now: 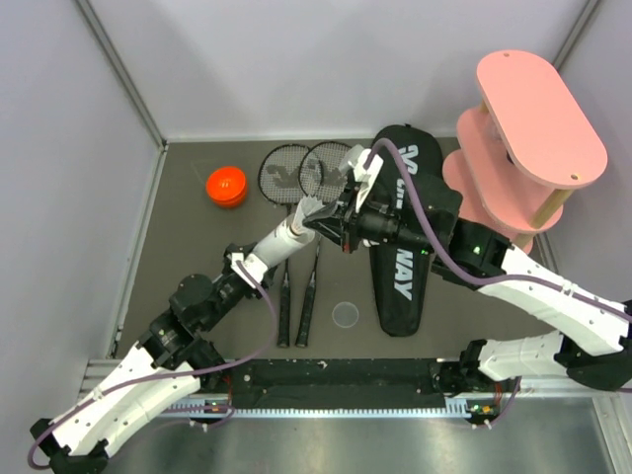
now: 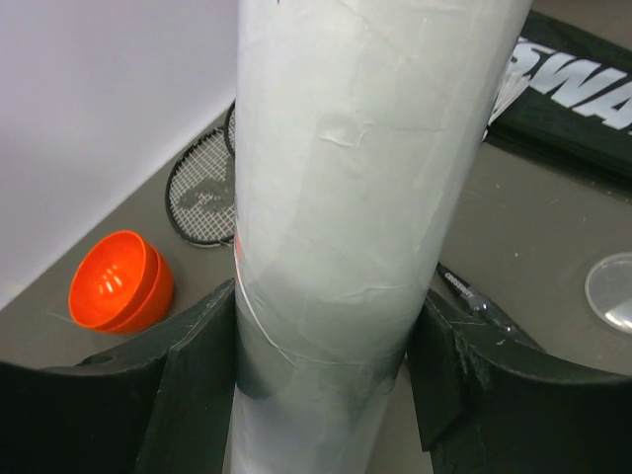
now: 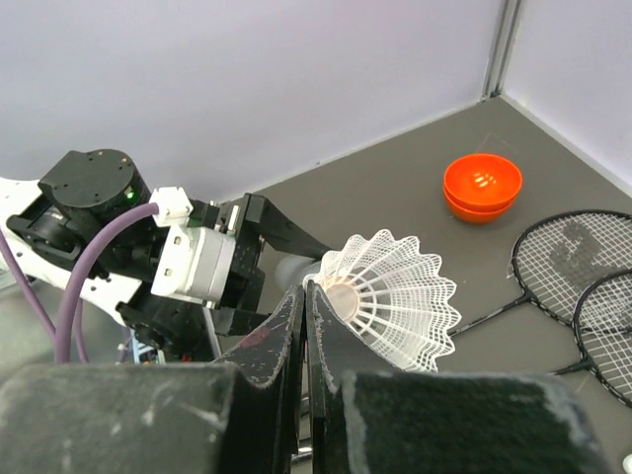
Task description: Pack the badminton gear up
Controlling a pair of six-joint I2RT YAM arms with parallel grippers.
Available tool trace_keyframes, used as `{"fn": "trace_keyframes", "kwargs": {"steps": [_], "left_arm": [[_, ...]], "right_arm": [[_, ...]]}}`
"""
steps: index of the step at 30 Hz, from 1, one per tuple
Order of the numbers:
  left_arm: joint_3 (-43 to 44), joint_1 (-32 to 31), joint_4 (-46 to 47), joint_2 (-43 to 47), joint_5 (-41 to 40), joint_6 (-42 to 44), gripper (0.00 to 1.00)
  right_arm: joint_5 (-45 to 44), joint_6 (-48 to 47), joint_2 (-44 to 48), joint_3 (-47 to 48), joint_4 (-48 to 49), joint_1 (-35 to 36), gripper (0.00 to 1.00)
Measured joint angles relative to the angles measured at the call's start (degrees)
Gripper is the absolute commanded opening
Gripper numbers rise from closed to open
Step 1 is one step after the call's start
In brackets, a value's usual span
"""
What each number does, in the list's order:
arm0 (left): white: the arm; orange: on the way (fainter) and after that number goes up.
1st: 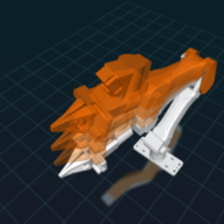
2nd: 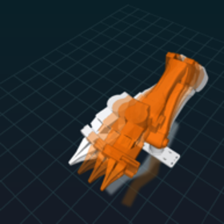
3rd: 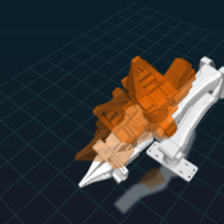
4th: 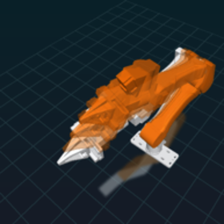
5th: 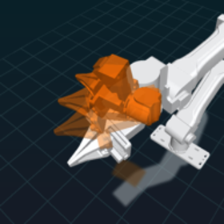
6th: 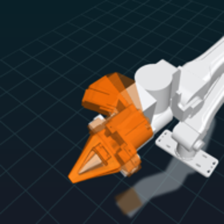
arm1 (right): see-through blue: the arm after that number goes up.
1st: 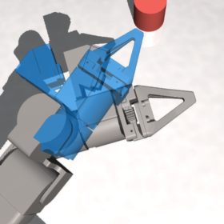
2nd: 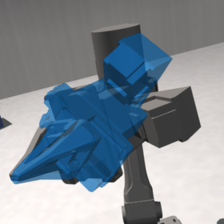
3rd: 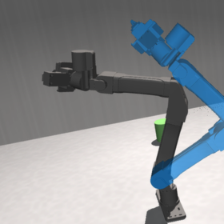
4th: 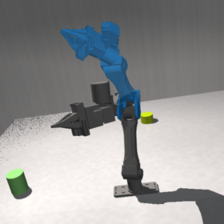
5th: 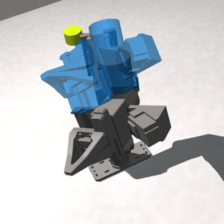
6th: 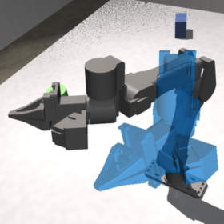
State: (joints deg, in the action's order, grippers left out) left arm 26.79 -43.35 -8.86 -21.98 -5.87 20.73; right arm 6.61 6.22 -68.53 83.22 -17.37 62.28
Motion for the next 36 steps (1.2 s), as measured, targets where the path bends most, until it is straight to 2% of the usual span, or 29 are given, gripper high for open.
{"fn": "trace_keyframes", "kwargs": {"steps": [7,22,29,36], "left_arm": [[-0.6,0.1,-2.8,0.1,-0.5,0.2,0.00],[-0.6,0.1,0.0,0.9,0.6,0.2,0.00],[-0.6,0.0,0.5,1.2,0.7,0.2,0.00],[-0.6,0.0,0.8,1.3,1.0,0.2,0.00]], "right_arm": [[-1.7,0.7,-0.2,-4.6,5.0,0.3,0.00],[-6.9,0.4,4.7,-8.8,5.2,0.3,0.00],[-5.4,1.3,3.9,-9.2,6.1,0.3,0.00],[-1.7,5.7,-0.8,-10.5,11.8,0.3,0.00]]}}
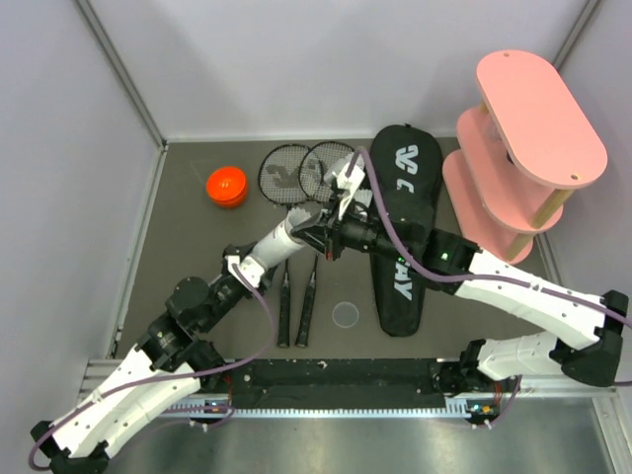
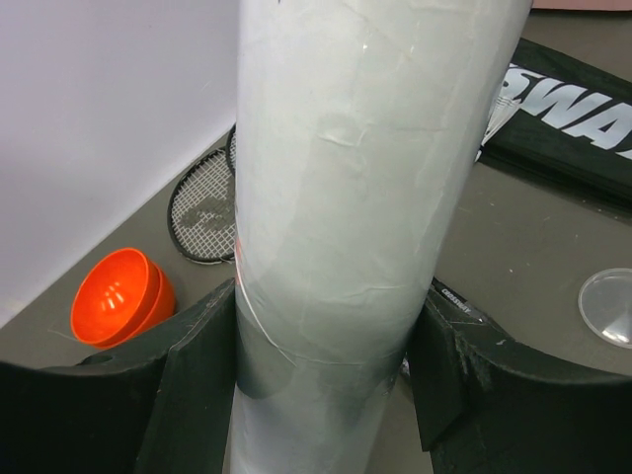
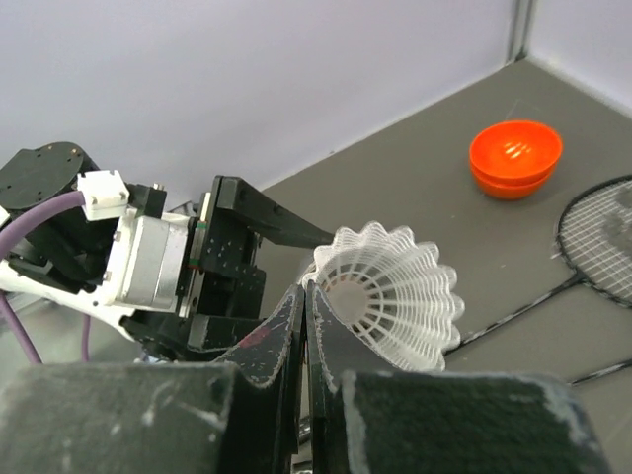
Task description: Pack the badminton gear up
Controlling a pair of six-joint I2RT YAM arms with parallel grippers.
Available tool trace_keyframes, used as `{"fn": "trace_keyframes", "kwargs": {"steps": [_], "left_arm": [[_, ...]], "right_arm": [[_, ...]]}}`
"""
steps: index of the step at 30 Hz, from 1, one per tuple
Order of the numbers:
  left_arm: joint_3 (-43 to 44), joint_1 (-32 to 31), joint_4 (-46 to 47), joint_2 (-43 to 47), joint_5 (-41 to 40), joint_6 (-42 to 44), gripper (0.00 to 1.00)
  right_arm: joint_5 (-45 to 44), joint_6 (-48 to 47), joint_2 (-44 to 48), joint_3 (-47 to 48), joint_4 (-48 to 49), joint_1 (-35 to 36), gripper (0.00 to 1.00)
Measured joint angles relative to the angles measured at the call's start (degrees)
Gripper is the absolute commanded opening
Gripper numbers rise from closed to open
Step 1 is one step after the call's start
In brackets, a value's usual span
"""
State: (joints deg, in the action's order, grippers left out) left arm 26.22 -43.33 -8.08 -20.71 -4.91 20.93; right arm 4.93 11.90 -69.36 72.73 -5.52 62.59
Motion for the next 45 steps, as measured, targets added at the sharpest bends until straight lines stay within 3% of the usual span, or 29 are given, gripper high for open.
{"fn": "trace_keyframes", "kwargs": {"steps": [4,9,14,16,21,25,28,38,45], "left_arm": [[-0.1,0.1,-0.3,0.7,-0.6,0.0,0.00],[-0.1,0.0,0.3,1.2,0.2,0.0,0.00],[-0.1,-0.1,0.0,1.4,0.7,0.0,0.00],[-0.1,-0.1,-0.1,1.5,1.0,0.1,0.00],[-0.1,-0.2,0.0,1.6,1.0,0.1,0.00],[-0.1,-0.2,0.0,1.6,1.0,0.1,0.00],[-0.1,-0.2,0.0,1.6,1.0,0.1,0.00],[-0.1,-0.2,-2.6,1.4,0.1,0.3,0.00],[-0.1,-0.2,-1.7,1.2,-1.1,-0.2,0.00]], "right_arm": [[2.3,2.9,-2.7,-0.1,2.3,0.0,0.00],[7.3,7.6,-2.8,-2.7,6.2,-2.0,0.18],[15.3,13.0,-2.8,-4.7,7.8,-6.4,0.47],[17.4,13.6,-2.4,-4.7,7.6,-7.4,0.50],[20.0,13.4,0.0,-4.7,4.9,-8.2,0.49],[19.9,12.7,2.1,-4.4,3.3,-8.7,0.20],[20.1,12.8,0.3,-2.4,2.6,-8.8,0.15],[14.8,12.3,-10.1,2.4,0.3,-6.1,0.17],[12.2,11.3,-7.2,2.0,-1.4,-7.2,0.36]]}}
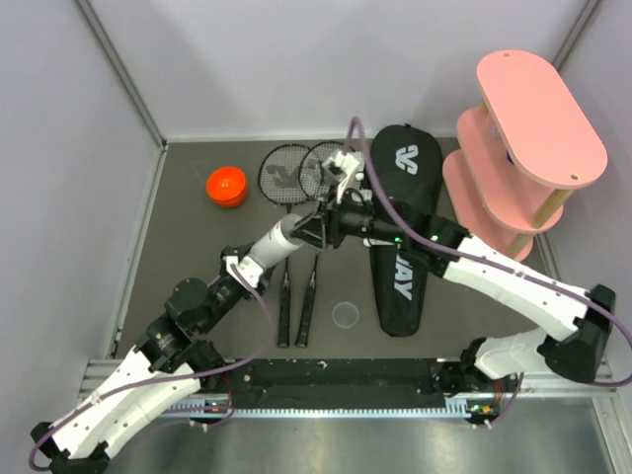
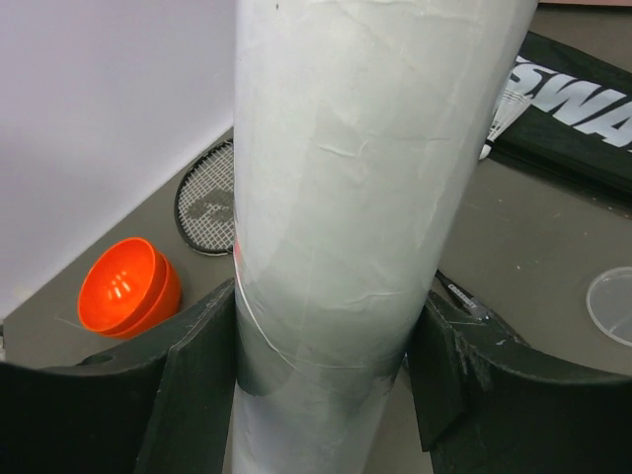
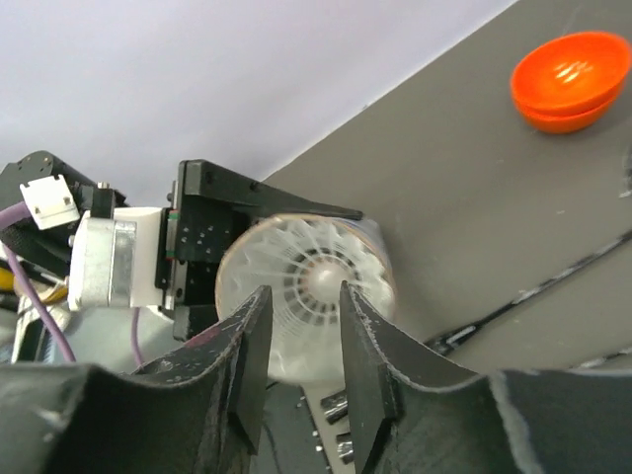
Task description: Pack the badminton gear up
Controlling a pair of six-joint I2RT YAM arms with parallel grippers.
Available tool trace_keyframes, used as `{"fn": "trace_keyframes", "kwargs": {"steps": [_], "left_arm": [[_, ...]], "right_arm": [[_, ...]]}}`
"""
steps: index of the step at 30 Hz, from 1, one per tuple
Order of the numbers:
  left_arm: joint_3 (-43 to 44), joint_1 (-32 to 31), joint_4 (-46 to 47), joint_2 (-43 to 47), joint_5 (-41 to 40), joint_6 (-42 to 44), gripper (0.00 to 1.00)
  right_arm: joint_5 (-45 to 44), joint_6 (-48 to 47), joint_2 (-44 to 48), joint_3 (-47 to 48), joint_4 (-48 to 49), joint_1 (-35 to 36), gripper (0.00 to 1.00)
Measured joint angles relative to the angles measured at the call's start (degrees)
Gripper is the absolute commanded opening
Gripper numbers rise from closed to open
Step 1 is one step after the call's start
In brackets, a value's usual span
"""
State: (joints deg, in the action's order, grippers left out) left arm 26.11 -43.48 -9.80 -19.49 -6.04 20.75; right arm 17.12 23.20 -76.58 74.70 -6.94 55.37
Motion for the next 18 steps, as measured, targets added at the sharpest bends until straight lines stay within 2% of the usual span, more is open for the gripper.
{"fn": "trace_keyframes", "kwargs": {"steps": [2,4,6,7,8,13,18], "left_arm": [[0.0,0.0,0.7,-0.1,-0.9,-0.2,0.00],[0.0,0.0,1.1,-0.2,-1.5,-0.3,0.00],[0.0,0.0,1.3,-0.2,-2.2,-0.6,0.00],[0.0,0.0,1.5,-0.2,-2.5,-0.7,0.00],[0.0,0.0,1.7,-0.2,-2.7,-0.8,0.00],[0.0,0.0,2.5,-0.3,-2.8,-1.1,0.00],[0.0,0.0,2.6,-0.6,-2.8,-1.1,0.00]], "right_arm": [[-0.6,-0.7,3.3,-1.4,-0.4,-1.6,0.45],[-1.7,-1.5,7.0,-3.4,-0.6,-3.6,0.62],[-3.4,-2.8,11.8,-6.3,-0.8,-6.3,0.64],[-4.1,-3.1,13.5,-7.5,-1.0,-7.7,0.73],[-4.1,-3.5,15.2,-8.9,-1.0,-9.9,0.77],[-2.5,-2.9,15.4,-14.5,-1.0,-24.7,0.82],[2.5,-0.9,1.8,-15.0,-2.6,-35.9,0.80]]}}
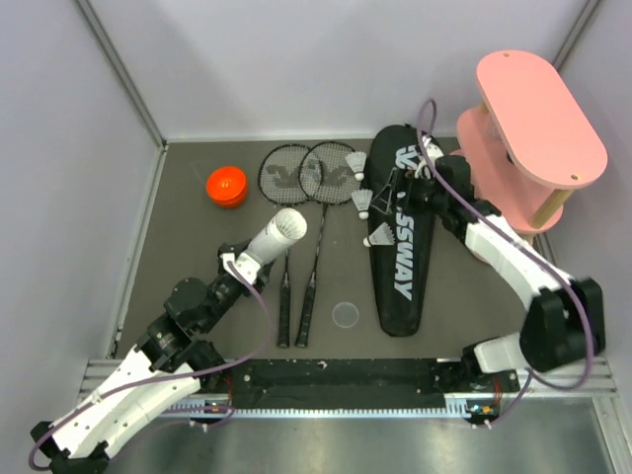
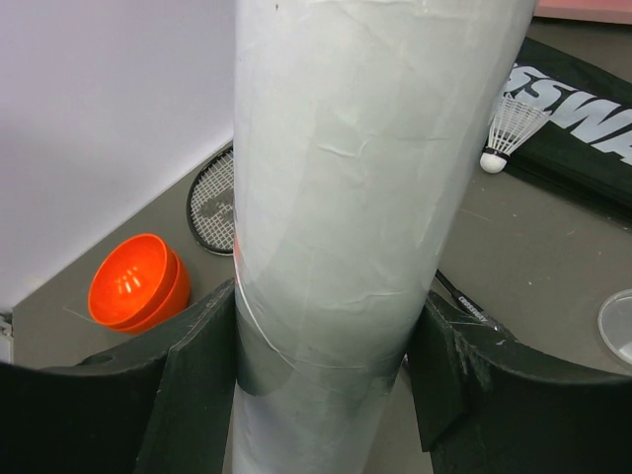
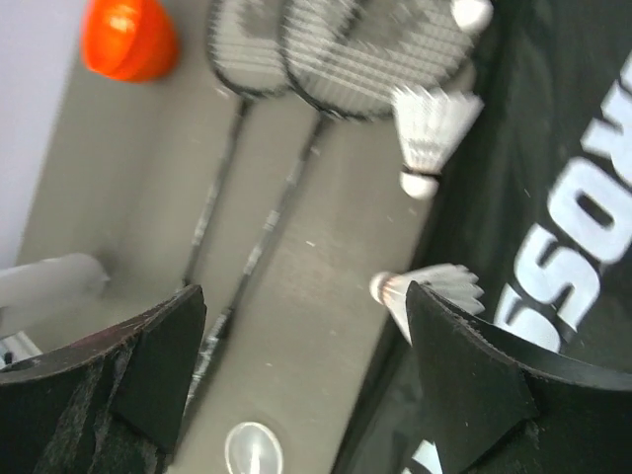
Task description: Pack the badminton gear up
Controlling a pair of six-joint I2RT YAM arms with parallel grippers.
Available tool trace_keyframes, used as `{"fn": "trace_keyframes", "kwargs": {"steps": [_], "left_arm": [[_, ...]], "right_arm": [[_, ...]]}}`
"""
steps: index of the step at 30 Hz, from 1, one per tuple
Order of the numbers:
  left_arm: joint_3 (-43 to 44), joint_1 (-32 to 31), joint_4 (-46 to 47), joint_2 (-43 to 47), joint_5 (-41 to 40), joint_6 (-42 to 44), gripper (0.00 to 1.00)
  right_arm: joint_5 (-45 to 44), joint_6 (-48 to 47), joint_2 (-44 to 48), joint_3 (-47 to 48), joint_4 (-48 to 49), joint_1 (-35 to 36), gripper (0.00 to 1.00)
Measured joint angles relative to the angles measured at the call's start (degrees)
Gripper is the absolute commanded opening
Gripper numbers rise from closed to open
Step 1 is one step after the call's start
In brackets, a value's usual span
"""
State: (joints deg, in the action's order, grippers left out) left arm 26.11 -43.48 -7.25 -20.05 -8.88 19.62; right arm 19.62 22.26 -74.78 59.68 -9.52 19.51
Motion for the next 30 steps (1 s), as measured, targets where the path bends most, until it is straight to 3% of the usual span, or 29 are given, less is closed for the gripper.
{"fn": "trace_keyframes", "kwargs": {"steps": [6,14,19,22,26,30], "left_arm": [[0.0,0.0,0.0,0.0,-0.2,0.0,0.00],[0.0,0.0,0.1,0.0,-0.2,0.0,0.00],[0.0,0.0,0.2,0.0,-0.1,0.0,0.00],[0.0,0.0,0.2,0.0,-0.1,0.0,0.00],[0.0,0.0,0.3,0.0,-0.1,0.0,0.00],[0.0,0.0,0.3,0.0,0.1,0.0,0.00]], "right_arm": [[3.0,-0.2,-14.1,0.8,-4.4,-3.1,0.67],[3.5,-1.6,-18.0,0.8,-6.1,-2.5,0.58],[1.9,-3.7,-21.8,2.8,-6.0,-0.6,0.44],[-0.4,-4.8,-24.1,3.8,-6.1,1.2,0.30],[-2.4,-5.8,-25.0,4.6,-6.4,3.6,0.04],[-3.0,-6.2,-23.7,4.9,-6.7,4.8,0.00]]}}
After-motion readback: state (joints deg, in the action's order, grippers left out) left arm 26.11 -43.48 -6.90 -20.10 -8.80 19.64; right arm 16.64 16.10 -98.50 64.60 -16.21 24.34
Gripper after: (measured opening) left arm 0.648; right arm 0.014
